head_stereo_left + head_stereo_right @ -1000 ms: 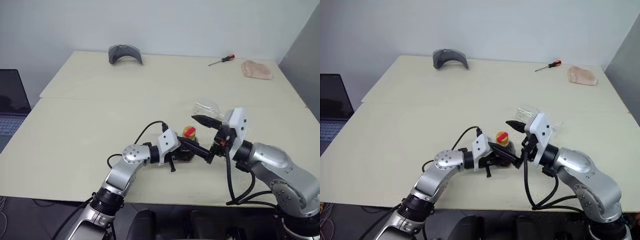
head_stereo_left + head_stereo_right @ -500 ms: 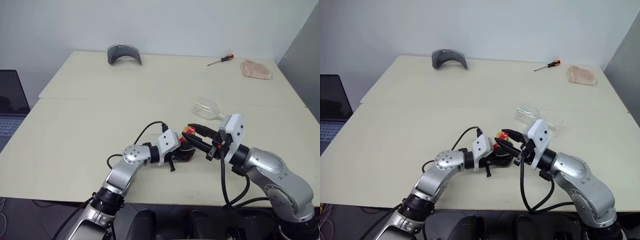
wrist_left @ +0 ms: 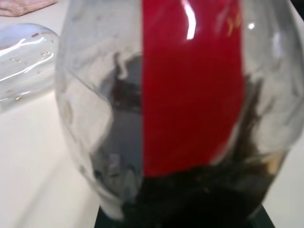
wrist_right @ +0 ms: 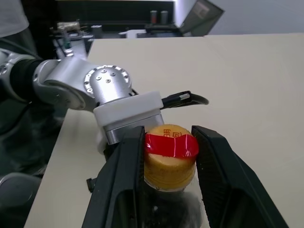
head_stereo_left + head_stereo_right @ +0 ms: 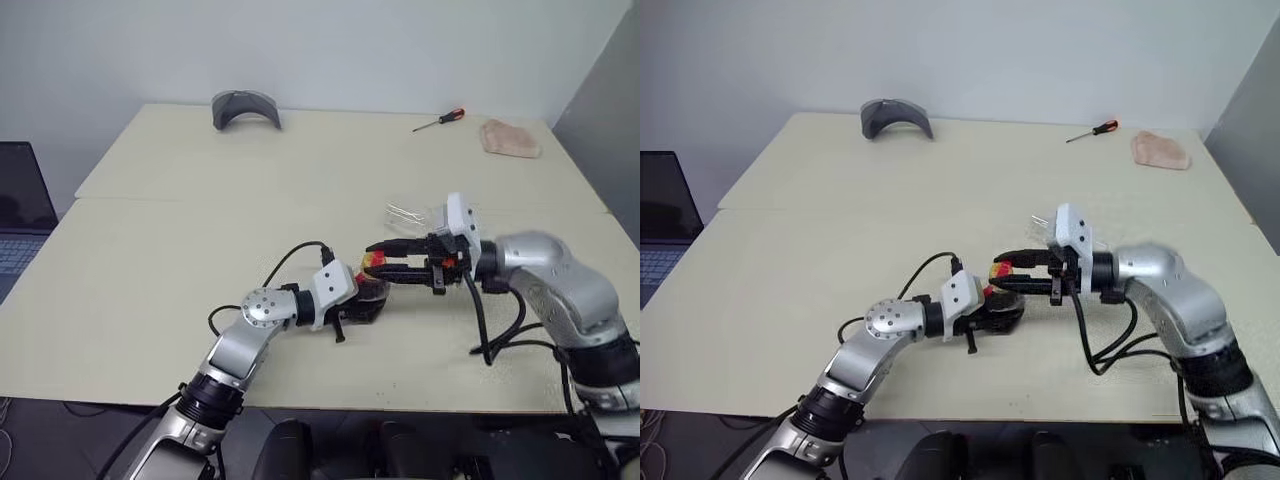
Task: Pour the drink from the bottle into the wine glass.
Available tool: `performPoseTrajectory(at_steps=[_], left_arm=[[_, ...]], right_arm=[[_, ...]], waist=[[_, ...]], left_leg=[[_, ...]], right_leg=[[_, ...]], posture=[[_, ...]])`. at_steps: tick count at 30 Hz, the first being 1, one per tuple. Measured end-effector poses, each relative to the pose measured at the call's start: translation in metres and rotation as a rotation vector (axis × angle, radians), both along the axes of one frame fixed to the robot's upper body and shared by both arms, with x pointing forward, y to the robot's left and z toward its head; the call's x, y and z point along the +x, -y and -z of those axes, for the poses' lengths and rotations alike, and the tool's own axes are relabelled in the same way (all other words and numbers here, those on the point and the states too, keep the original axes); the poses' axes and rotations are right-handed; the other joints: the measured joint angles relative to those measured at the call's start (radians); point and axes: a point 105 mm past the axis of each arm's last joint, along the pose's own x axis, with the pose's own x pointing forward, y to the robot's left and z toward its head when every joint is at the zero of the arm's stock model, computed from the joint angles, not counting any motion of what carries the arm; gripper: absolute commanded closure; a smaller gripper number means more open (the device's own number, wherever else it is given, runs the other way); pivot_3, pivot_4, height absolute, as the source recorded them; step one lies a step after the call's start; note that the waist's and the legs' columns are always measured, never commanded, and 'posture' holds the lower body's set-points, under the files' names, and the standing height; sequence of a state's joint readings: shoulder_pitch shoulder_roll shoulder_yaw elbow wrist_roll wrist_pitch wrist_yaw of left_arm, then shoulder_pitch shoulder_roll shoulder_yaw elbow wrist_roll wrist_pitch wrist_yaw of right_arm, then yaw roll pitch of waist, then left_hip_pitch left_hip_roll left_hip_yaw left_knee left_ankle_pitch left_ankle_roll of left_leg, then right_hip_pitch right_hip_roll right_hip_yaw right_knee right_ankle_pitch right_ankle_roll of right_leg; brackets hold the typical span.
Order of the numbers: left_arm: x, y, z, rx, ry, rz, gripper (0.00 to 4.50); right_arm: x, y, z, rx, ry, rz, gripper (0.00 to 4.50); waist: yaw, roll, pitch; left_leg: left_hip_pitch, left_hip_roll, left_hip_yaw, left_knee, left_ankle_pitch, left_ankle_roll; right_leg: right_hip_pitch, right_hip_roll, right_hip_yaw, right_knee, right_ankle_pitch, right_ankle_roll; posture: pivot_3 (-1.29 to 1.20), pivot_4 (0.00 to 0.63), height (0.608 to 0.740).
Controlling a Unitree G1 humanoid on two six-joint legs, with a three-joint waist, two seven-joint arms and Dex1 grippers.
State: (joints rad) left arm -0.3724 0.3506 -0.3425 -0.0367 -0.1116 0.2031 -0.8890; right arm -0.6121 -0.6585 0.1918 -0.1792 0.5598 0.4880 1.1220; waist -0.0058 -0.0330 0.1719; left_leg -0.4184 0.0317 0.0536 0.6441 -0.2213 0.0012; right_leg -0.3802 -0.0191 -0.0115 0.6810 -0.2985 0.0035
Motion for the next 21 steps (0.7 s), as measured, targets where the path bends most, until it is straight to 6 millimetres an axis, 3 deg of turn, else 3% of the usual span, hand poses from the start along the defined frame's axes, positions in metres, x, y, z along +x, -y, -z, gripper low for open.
performPoseTrajectory(at_steps=[1,4,10,12,15,21], left_arm=[[0.000,0.000,0.000,-0.002,0.003,0.002,3.76],[-0.002,0.001,0.000,-0.005,0.012,0.007,3.76],[-0.005,0.003,0.000,-0.007,0.028,0.015,3.76],[-0.005,0.003,0.000,-0.005,0.030,0.016,3.78],[-0.005,0.005,-0.001,-0.009,0.032,0.018,3.78],[-0.005,0.010,-0.003,-0.022,0.044,0.033,3.78]], right_arm=[[0.001,0.001,-0.001,-0.010,-0.007,-0.023,3.30],[-0.001,0.002,-0.002,-0.022,-0.017,-0.042,2.25],[-0.014,0.018,-0.006,0.089,-0.072,0.141,0.08],[-0.023,0.020,-0.014,0.131,-0.034,0.213,0.00],[-0.038,0.008,-0.006,0.174,-0.034,0.271,0.00],[-0.021,-0.005,0.002,0.217,0.027,0.418,0.00]], waist=[[0.001,0.000,0.000],[0.003,0.000,0.000],[0.006,0.000,0.000],[0.006,0.000,0.000],[0.002,0.001,0.000],[0.000,0.001,0.000]], left_leg=[[0.000,0.000,0.000,0.000,0.000,0.000],[-0.002,0.000,0.000,0.001,0.000,0.000],[-0.003,-0.001,0.000,0.001,0.000,0.000],[-0.003,0.000,0.000,0.001,0.000,0.000],[-0.002,0.000,0.000,0.001,0.000,0.000],[-0.001,-0.001,0.001,0.001,0.000,-0.001]], right_leg=[[0.000,0.000,0.000,0.000,0.000,0.000],[0.000,-0.001,0.000,-0.001,0.000,0.000],[-0.001,-0.003,0.000,0.000,0.000,0.000],[-0.001,-0.003,-0.001,0.000,0.000,0.000],[-0.001,-0.002,0.000,0.000,0.000,0.001],[-0.001,-0.002,0.001,0.000,-0.001,0.002]], posture=[[0.00,0.150,0.740],[0.00,0.150,0.740],[0.00,0.150,0.740],[0.00,0.150,0.740],[0.00,0.150,0.740],[0.00,0.150,0.740]])
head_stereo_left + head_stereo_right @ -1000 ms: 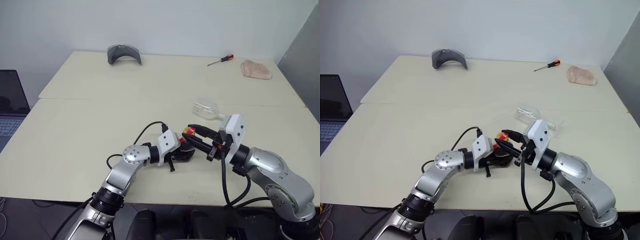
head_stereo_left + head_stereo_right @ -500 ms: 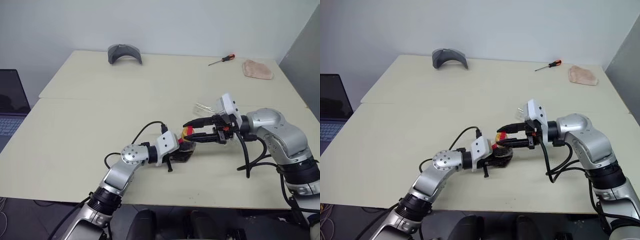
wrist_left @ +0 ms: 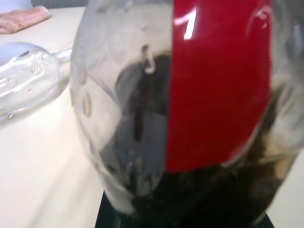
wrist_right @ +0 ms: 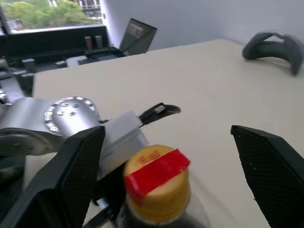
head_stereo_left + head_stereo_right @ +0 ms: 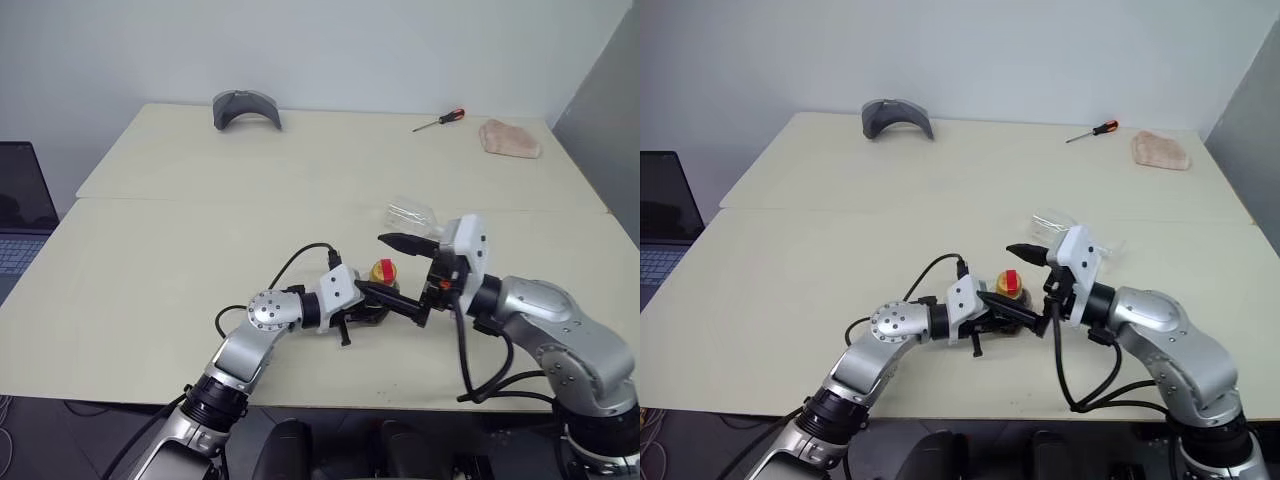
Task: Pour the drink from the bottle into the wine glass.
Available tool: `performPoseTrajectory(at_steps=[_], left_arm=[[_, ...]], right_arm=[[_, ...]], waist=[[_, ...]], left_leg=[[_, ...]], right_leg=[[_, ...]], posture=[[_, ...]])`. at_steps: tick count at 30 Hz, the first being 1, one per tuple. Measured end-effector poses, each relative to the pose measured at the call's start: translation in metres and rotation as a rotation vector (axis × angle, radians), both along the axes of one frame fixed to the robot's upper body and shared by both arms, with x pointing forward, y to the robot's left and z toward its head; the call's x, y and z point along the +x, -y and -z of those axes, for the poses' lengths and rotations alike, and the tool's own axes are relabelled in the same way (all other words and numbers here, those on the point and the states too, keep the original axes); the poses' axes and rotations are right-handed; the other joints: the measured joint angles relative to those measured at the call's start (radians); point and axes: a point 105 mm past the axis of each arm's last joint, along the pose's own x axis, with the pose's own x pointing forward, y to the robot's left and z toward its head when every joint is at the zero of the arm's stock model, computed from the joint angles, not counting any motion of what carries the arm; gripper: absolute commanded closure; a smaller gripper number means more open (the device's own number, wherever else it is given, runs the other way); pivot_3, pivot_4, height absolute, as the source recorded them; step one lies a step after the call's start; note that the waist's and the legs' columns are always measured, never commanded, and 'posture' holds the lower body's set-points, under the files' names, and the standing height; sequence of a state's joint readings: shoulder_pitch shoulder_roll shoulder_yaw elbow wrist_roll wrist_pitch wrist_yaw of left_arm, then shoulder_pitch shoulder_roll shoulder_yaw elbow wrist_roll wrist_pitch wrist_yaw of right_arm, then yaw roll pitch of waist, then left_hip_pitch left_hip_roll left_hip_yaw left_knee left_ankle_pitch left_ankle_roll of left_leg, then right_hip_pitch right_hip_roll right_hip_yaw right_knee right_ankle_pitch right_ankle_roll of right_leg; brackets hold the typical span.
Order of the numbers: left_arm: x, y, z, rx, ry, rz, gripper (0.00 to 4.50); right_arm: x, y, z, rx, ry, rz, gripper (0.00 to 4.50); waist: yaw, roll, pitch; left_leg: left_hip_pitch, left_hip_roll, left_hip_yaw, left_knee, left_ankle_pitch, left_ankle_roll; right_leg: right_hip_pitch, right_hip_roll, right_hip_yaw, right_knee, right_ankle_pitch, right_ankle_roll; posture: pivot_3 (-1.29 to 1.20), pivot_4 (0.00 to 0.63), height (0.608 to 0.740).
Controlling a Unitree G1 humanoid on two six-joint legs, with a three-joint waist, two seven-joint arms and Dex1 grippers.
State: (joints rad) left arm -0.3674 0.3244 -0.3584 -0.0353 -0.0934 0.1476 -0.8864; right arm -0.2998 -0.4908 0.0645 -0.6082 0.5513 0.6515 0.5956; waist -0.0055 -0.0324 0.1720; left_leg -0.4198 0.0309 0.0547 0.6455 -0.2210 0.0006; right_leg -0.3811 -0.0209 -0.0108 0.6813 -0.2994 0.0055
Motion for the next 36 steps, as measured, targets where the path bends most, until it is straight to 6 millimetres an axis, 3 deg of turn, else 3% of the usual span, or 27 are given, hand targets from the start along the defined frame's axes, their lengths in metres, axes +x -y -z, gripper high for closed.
performPoseTrajectory(at_steps=[9,14,18,21,25,30,36], left_arm=[[0.003,0.002,0.002,0.011,-0.003,-0.006,3.78],[0.005,0.002,0.004,0.010,-0.009,-0.014,3.78],[0.005,0.001,0.003,0.009,0.000,-0.010,3.78],[0.004,0.001,0.003,0.008,0.002,-0.008,3.80],[0.004,0.001,0.003,0.007,0.001,-0.007,3.80],[0.003,0.001,0.004,0.007,0.001,-0.007,3.80],[0.003,0.001,0.004,0.006,0.001,-0.008,3.80]], right_arm=[[0.007,0.013,0.003,-0.004,0.019,0.038,0.00],[-0.001,0.037,0.009,-0.012,-0.045,0.043,0.00],[-0.001,0.070,0.010,-0.040,-0.108,0.128,0.00],[-0.017,0.062,0.012,-0.087,-0.165,0.031,0.00],[-0.027,0.039,0.001,-0.078,-0.131,-0.070,0.00],[-0.018,0.014,-0.004,-0.034,-0.082,-0.080,0.00],[0.000,0.021,0.000,-0.033,-0.057,0.007,0.00]], waist=[[0.003,0.000,0.000],[0.003,0.000,0.000],[0.004,0.000,0.000],[0.002,0.000,0.000],[0.001,0.000,0.000],[0.003,0.000,0.000],[0.005,0.000,0.000]], left_leg=[[-0.001,-0.001,0.000,-0.001,0.000,0.000],[0.000,0.000,0.000,0.000,0.000,0.000],[0.000,0.000,0.000,0.000,0.000,0.000],[0.001,0.001,0.000,-0.001,0.000,0.000],[0.001,0.001,-0.001,-0.001,0.000,0.000],[0.000,0.000,-0.001,0.000,0.000,0.000],[-0.001,-0.001,0.000,0.000,0.000,0.000]], right_leg=[[0.000,0.000,0.000,0.000,0.001,-0.001],[0.001,0.000,0.000,0.000,0.001,-0.001],[0.001,0.000,0.000,0.000,0.001,-0.001],[0.001,0.001,0.000,0.000,0.001,-0.001],[0.001,0.002,0.000,0.000,-0.002,0.003],[0.001,0.001,0.000,0.000,-0.002,0.004],[0.001,0.000,0.000,-0.001,0.001,-0.001]], posture=[[0.00,0.150,0.740],[0.00,0.150,0.740],[0.00,0.150,0.740],[0.00,0.150,0.740],[0.00,0.150,0.740],[0.00,0.150,0.740],[0.00,0.150,0.740]])
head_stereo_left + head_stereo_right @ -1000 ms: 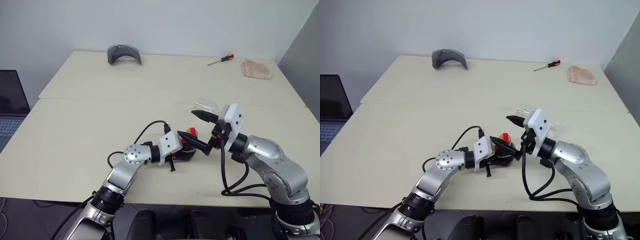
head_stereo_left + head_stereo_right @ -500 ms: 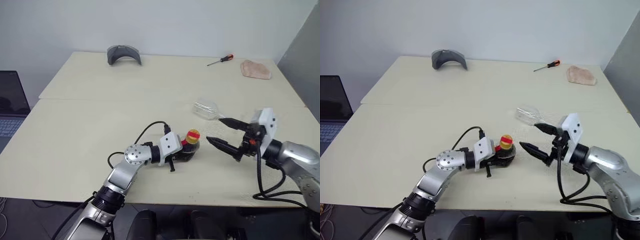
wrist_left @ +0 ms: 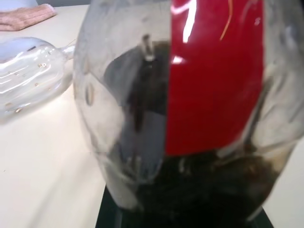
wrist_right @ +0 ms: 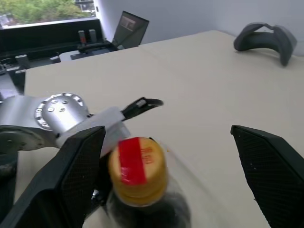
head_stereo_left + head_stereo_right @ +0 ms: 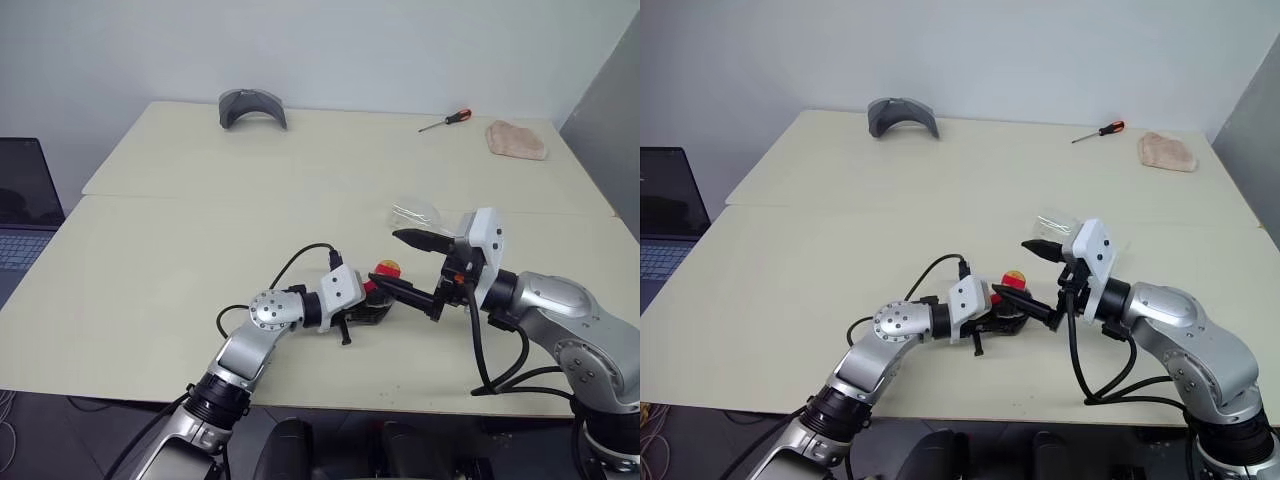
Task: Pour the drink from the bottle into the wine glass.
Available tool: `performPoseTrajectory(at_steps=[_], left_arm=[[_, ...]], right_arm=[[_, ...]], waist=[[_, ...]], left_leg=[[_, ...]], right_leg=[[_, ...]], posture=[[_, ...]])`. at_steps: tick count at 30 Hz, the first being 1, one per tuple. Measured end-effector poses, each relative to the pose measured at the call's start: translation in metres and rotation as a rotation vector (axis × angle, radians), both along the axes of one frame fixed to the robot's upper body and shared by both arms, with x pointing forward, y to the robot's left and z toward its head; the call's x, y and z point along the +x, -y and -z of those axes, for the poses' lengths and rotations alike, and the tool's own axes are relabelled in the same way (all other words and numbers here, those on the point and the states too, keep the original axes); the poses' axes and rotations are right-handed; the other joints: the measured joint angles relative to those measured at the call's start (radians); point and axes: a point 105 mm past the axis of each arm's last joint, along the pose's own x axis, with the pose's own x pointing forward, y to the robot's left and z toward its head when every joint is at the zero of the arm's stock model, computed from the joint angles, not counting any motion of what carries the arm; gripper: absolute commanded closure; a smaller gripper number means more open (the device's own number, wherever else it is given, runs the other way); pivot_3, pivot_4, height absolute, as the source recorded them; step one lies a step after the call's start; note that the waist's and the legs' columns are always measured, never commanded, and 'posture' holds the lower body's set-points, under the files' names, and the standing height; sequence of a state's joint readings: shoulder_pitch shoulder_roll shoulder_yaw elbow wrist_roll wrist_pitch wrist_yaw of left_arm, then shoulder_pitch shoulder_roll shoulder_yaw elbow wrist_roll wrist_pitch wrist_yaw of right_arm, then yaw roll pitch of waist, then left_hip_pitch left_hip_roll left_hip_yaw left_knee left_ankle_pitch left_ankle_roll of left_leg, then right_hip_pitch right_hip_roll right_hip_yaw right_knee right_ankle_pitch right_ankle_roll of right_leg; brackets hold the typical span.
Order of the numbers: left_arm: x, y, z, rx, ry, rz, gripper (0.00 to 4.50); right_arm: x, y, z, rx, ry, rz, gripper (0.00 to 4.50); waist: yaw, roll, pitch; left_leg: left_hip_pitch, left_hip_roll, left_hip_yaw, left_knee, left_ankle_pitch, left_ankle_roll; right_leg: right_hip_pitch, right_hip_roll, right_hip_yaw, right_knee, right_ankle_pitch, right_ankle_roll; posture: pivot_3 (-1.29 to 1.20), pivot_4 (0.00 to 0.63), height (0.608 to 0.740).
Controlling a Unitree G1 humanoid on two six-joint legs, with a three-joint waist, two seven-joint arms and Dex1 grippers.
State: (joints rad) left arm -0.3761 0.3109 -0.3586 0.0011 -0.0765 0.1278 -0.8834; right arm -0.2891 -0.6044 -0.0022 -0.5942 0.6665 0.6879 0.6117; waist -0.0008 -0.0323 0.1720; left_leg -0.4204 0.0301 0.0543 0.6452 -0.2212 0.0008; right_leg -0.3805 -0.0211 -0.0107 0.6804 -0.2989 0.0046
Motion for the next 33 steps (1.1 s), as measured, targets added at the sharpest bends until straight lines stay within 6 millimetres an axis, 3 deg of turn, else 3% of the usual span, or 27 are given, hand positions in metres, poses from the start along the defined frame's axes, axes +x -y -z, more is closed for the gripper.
performPoseTrajectory(at_steps=[7,11,13,17,23,32,33], left_arm=[[0.001,-0.001,0.001,0.002,0.000,-0.008,3.81],[0.000,-0.001,0.001,0.003,0.001,-0.004,3.81],[0.000,-0.001,0.001,0.003,0.003,-0.001,3.81],[-0.001,-0.001,0.001,0.003,0.003,0.001,3.81],[-0.001,0.000,0.001,0.003,0.003,0.004,3.81],[-0.001,-0.001,0.001,0.004,0.003,0.003,3.81],[-0.001,-0.001,0.001,0.004,0.003,0.003,3.81]], right_arm=[[-0.004,0.014,0.009,-0.020,-0.015,0.008,0.00],[-0.005,0.044,0.010,-0.034,-0.078,0.074,0.00],[-0.010,0.049,0.008,-0.031,-0.116,0.058,0.00],[-0.026,0.035,0.005,0.001,-0.168,-0.045,0.00],[-0.025,0.007,-0.003,0.027,-0.126,-0.087,0.00],[-0.015,-0.001,0.004,-0.013,-0.068,-0.057,0.00],[-0.014,0.000,0.004,-0.013,-0.065,-0.053,0.17]], waist=[[-0.001,0.000,0.000],[0.000,0.000,0.000],[0.000,0.000,0.000],[-0.002,0.000,0.000],[-0.002,0.000,0.000],[-0.001,0.000,0.000],[-0.001,0.000,0.000]], left_leg=[[0.000,0.000,0.000,0.000,0.000,0.000],[0.000,0.000,0.000,0.000,0.000,0.000],[0.001,0.001,0.000,0.000,0.000,0.000],[0.001,0.001,-0.001,0.000,0.000,0.000],[0.001,0.001,0.000,0.000,0.000,0.000],[0.000,0.001,0.000,0.000,0.000,0.000],[0.000,0.001,0.000,0.000,0.000,0.000]], right_leg=[[0.000,0.000,0.000,0.000,0.000,0.000],[0.000,0.000,0.000,0.000,0.000,0.000],[0.001,0.000,0.000,0.000,0.000,0.000],[0.000,0.001,0.000,0.001,0.000,0.001],[0.000,0.001,0.000,0.000,-0.002,0.004],[0.000,0.000,0.000,0.000,-0.002,0.004],[0.000,0.000,0.000,0.000,-0.002,0.004]], posture=[[0.00,0.150,0.740],[0.00,0.150,0.740],[0.00,0.150,0.740],[0.00,0.150,0.740],[0.00,0.150,0.740],[0.00,0.150,0.740],[0.00,0.150,0.740]])
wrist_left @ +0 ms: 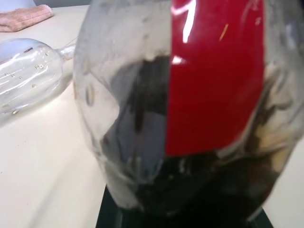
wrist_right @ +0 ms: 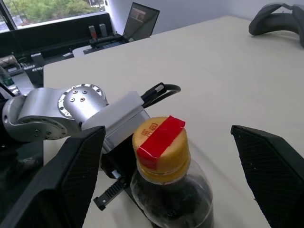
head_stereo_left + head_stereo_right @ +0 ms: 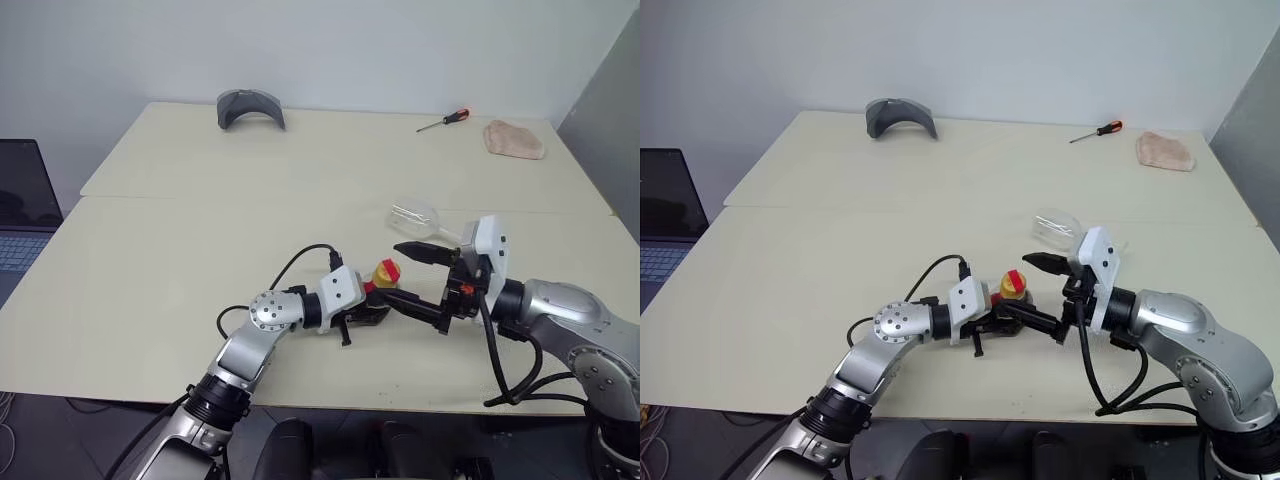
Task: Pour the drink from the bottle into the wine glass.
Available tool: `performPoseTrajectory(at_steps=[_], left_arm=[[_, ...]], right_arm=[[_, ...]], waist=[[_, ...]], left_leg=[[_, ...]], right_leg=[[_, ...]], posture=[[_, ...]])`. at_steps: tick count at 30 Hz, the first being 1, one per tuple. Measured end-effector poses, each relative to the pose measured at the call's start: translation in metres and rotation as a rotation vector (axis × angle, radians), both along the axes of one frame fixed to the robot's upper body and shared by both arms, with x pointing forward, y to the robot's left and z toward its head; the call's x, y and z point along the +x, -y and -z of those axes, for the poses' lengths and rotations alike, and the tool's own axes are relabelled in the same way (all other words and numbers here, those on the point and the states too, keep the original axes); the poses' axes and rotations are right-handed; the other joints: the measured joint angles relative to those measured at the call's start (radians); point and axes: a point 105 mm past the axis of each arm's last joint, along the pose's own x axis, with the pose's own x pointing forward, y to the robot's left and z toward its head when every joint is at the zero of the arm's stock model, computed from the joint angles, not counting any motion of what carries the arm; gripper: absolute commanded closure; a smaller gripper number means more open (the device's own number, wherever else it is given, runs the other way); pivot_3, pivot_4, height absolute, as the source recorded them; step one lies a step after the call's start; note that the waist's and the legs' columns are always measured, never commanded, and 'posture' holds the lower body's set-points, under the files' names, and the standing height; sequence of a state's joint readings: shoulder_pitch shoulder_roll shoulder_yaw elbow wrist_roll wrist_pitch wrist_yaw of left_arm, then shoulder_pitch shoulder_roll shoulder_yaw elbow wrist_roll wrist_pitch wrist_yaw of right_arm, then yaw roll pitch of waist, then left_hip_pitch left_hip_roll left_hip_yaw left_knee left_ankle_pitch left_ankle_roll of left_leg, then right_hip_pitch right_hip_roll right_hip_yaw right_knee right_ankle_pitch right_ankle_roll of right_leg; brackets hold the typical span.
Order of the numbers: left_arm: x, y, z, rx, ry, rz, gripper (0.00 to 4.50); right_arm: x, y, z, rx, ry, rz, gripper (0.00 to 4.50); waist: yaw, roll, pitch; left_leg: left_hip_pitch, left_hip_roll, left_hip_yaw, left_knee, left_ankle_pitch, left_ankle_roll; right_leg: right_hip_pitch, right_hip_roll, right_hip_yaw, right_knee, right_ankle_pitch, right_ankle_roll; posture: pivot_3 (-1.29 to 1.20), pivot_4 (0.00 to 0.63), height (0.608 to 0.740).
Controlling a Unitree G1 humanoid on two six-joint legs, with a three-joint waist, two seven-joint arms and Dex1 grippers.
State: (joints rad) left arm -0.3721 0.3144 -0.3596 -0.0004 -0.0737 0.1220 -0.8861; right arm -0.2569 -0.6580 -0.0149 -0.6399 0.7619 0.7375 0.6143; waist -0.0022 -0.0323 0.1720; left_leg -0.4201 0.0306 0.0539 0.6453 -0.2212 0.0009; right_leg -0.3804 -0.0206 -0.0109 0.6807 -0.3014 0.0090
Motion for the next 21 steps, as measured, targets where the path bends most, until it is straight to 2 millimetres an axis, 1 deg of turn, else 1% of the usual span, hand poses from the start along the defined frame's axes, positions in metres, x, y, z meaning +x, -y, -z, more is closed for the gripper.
performPoseTrajectory(at_steps=[2,3,4,9,10,15,17,18,21], left_arm=[[0.000,0.000,0.000,0.000,0.000,0.000,3.81],[0.000,0.000,0.000,0.000,0.000,0.000,3.81],[0.000,0.000,0.000,0.000,0.000,0.000,3.81],[0.000,0.000,0.000,0.001,0.000,-0.002,3.81],[0.000,-0.001,0.000,0.001,0.001,-0.003,3.81],[0.000,-0.001,0.000,0.000,0.000,-0.002,3.81],[0.001,-0.001,-0.001,-0.002,0.001,-0.004,3.81],[0.001,-0.002,0.000,0.003,0.002,-0.004,3.82],[0.001,-0.002,0.000,0.004,0.002,-0.004,3.82]], right_arm=[[0.001,0.001,0.000,-0.004,0.013,0.005,0.57],[0.002,0.001,0.000,-0.008,0.020,0.005,0.98],[0.002,0.000,0.001,-0.011,0.027,0.003,1.24],[-0.001,-0.006,0.002,0.001,0.043,-0.020,3.07],[-0.001,-0.006,0.002,0.003,0.045,-0.020,3.29],[-0.001,-0.007,0.002,0.030,0.028,-0.017,3.29],[-0.001,-0.006,0.001,0.086,-0.013,-0.012,3.29],[0.000,-0.004,-0.004,0.129,-0.020,-0.002,3.29],[0.002,0.003,-0.010,0.191,-0.058,0.034,3.29]], waist=[[0.000,0.000,0.000],[0.000,0.000,0.000],[0.000,0.000,0.000],[0.000,0.000,0.000],[0.000,0.000,0.000],[0.000,0.000,0.000],[0.000,0.000,0.000],[0.000,0.000,0.000],[0.000,0.000,0.000]], left_leg=[[0.000,0.000,0.000,0.000,0.000,0.000],[0.000,0.000,0.000,0.000,0.000,0.000],[0.000,0.000,0.000,0.000,0.000,0.000],[0.000,0.000,0.000,0.000,0.000,0.000],[0.000,0.000,0.000,0.000,0.000,0.000],[0.000,0.000,0.000,0.000,0.000,0.000],[0.000,0.000,0.000,0.000,0.000,0.000],[0.000,0.000,0.000,0.000,0.000,0.000],[0.000,0.000,0.000,0.000,0.000,0.000]], right_leg=[[0.000,0.000,0.000,0.000,0.000,0.000],[0.000,0.000,0.000,0.000,0.000,-0.001],[0.000,0.000,0.000,0.000,0.000,0.000],[0.000,0.000,0.000,0.000,0.000,0.000],[0.000,0.000,0.000,0.000,0.000,-0.001],[0.000,0.000,0.000,0.000,0.002,-0.004],[0.000,0.000,0.000,0.000,0.003,-0.004],[0.000,0.000,0.000,0.000,0.003,-0.004],[0.000,0.000,0.000,0.000,0.003,-0.005]], posture=[[0.00,0.150,0.740],[0.00,0.150,0.740],[0.00,0.150,0.740],[0.00,0.150,0.740],[0.00,0.150,0.740],[0.00,0.150,0.740],[0.00,0.150,0.740],[0.00,0.150,0.740],[0.00,0.150,0.740]])
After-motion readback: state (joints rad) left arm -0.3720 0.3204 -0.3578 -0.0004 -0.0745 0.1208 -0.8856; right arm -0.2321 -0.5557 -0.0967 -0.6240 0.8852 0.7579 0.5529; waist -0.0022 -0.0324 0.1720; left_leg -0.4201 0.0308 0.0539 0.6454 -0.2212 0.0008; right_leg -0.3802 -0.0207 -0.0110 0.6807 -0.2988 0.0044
